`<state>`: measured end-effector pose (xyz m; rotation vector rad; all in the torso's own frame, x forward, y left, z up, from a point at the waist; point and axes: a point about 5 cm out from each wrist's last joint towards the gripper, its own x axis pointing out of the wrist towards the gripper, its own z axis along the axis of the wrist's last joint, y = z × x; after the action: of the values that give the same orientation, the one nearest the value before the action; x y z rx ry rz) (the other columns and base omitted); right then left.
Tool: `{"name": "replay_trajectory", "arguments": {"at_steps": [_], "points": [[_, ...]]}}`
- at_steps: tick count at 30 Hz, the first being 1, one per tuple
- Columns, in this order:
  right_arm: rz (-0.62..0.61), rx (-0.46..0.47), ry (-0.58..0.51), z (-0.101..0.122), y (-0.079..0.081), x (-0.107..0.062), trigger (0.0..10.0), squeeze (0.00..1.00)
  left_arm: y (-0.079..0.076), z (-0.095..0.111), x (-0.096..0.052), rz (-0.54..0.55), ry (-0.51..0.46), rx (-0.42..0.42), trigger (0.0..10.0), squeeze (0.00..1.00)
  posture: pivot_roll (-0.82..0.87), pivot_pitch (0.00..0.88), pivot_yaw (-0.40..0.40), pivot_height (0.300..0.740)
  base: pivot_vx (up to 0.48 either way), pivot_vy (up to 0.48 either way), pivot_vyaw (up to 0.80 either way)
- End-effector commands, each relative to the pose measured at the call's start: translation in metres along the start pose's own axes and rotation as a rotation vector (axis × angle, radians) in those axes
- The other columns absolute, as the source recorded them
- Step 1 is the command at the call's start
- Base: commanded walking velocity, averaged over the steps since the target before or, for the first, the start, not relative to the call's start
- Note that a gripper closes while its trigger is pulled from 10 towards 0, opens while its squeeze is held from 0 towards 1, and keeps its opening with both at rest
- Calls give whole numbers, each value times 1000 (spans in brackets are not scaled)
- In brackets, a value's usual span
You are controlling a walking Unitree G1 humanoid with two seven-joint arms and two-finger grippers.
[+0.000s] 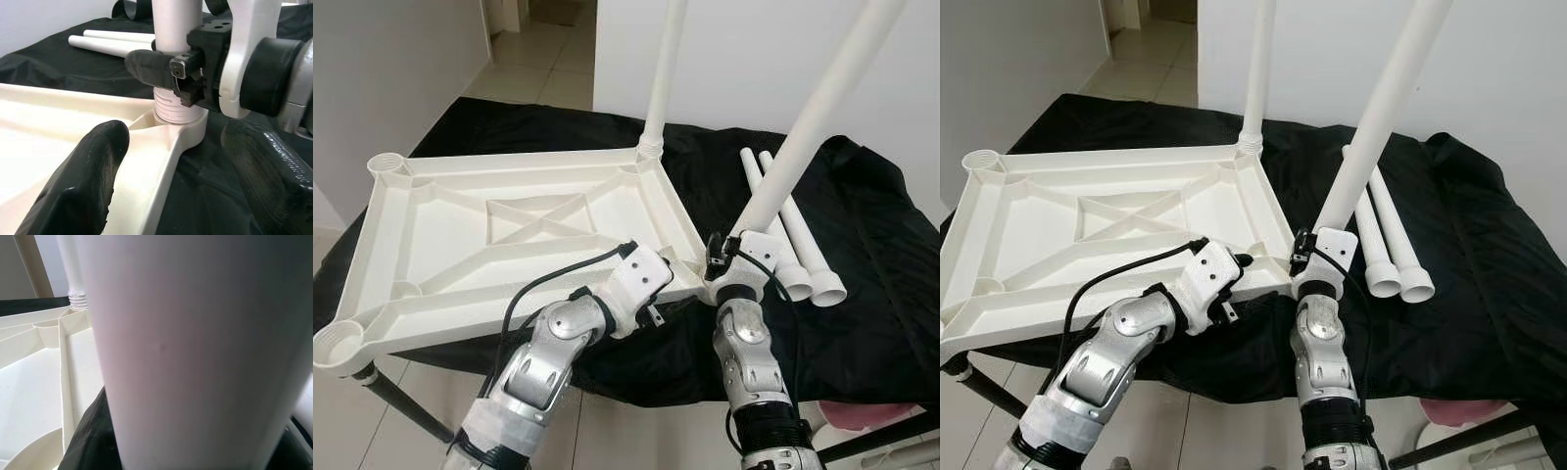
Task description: Building children table
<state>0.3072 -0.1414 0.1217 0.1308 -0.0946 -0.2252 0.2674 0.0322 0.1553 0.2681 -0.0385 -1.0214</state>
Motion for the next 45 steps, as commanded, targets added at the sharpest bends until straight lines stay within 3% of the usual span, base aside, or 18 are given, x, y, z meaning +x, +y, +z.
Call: {"name": "replay_trajectory", "arguments": {"at_steps": [1,6,7,8,14,19,20,23,25,31,43,44,45], "points": [[-65,11,97,-18,-15,-6,10000,0,6,-1,2,75,6,10,10000,0,1,0,-83,740,0,0,0],[-52,19,91,-18,-16,-8,10000,0,12,-4,-1,99,17,10,10000,0,1,0,-81,740,0,0,0],[-45,23,78,-16,-17,-9,10000,835,15,-4,-3,109,20,11,10000,0,3,0,-82,740,0,0,0],[-32,24,57,-13,-17,-10,10000,1000,18,-4,-4,119,21,13,10000,0,7,0,-84,740,0,0,0],[46,35,-15,-5,-23,-13,10000,1000,22,-5,-6,134,18,11,10000,0,7,0,-90,740,0,0,0],[118,33,-14,-6,-27,-13,10000,1000,22,-5,-5,137,16,8,10000,0,6,0,-90,740,0,0,0],[164,26,-22,-5,-28,-13,10000,0,22,-5,-4,138,14,6,10000,0,4,0,-88,740,0,0,0],[272,33,-29,-4,-30,-10,10000,0,21,-4,-2,138,9,7,10000,0,2,0,-88,740,0,0,0],[272,33,-29,-4,-30,-10,10000,0,21,-4,-2,138,9,7,10000,0,2,0,-88,740,0,0,0],[553,-19,-45,2,-25,4,10000,0,24,-3,-2,142,5,11,10000,0,9,0,-83,740,0,0,0],[762,-119,-25,10,-22,23,10000,0,22,-4,1,127,11,10,10000,0,7,0,-78,740,0,0,0],[791,-129,-19,10,-21,25,4902,0,21,-5,1,121,14,7,10000,0,9,0,-78,740,0,0,0],[791,-129,-19,10,-21,25,4902,0,21,-5,1,121,14,7,10000,0,9,0,-78,740,0,0,0]]}}
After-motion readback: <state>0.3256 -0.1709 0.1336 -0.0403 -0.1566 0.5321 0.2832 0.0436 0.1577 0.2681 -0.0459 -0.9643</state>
